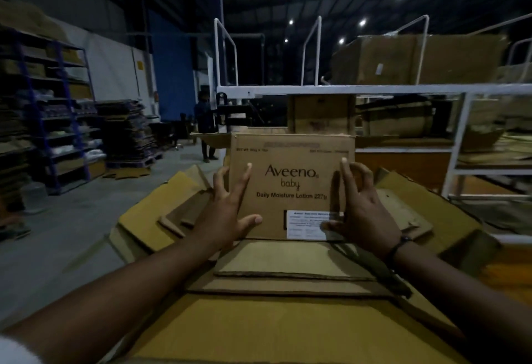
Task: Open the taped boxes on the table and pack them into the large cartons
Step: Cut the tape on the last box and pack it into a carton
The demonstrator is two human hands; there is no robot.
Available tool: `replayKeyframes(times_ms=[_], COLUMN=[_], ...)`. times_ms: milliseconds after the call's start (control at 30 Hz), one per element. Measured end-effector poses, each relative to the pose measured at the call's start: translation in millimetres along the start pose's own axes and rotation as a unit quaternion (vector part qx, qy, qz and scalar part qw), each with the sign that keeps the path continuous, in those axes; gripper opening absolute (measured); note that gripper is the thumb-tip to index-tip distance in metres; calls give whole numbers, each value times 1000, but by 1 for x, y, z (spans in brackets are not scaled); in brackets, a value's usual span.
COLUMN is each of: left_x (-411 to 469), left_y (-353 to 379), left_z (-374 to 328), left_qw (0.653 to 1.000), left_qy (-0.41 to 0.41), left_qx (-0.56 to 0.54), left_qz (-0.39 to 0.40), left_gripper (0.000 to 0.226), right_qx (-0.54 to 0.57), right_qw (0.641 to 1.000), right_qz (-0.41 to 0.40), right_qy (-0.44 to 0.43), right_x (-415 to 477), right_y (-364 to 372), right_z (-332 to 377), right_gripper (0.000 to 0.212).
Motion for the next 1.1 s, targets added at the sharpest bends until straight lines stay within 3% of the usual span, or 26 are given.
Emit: replayKeyframes(times_ms=[100, 133, 233, 333, 400, 500, 600, 667, 733, 800, 867, 933, 1000, 1100], left_x=[-15, -20, -25, -23, -22, -22, -21, -19, -8, 1, 15, 28, 34, 26], left_y=[7, 10, 15, 19, 20, 16, 10, -5, -30, -55, -66, -64, -58, -51], left_z=[14, 17, 24, 27, 27, 20, 9, 3, -11, -35, -56, -63, -65, -65], left_qw=[999, 999, 998, 994, 990, 984, 982, 973, 962, 959, 949, 952, 950, 949], left_qy=[-35, -35, -54, -96, -118, -140, -137, -142, -105, -15, 42, 21, -10, -10], left_qx=[-29, -41, -18, 7, 31, 83, 83, 152, 251, 267, 289, 297, 309, 314], left_qz=[9, 10, 22, 55, 71, 72, 96, 96, 15, -91, -117, -70, -37, -40], left_gripper=[124, 125, 128, 131, 119, 73, 43, 21, 31, 16, 43, 63, 65, 59], right_qx=[58, 92, 134, 124, 103, 101, 116, 134, 89, -2, -64, -85, -111, -127], right_qw=[991, 985, 974, 976, 979, 977, 971, 971, 988, 987, 986, 993, 992, 989], right_qz=[37, 54, 124, 131, 120, 118, 133, 104, -43, -162, -146, -67, -20, -17], right_qy=[110, 134, 132, 123, 132, 147, 158, 169, 116, 4, -50, -53, -55, -67], right_x=[-12, -14, -15, -18, -21, -22, -22, -21, -16, -5, 10, 22, 26, 17], right_y=[16, 20, 22, 27, 34, 44, 41, 30, -5, -40, -58, -60, -53, -42], right_z=[-10, -13, -12, -17, -22, -28, -31, -34, -32, -24, -16, -13, -15, -20], right_gripper=[133, 120, 41, 32, 34, 42, 46, 68, 92, 90, 81, 76, 75, 79])
Point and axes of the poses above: each hand's wrist, its own x-axis towards the middle knuckle, its own y-axis out of the palm, z = x × y, the point moved 4 cm from there along x, towards the middle knuckle, and after that the axes turned 4 degrees about z, right-handed, at the moved point
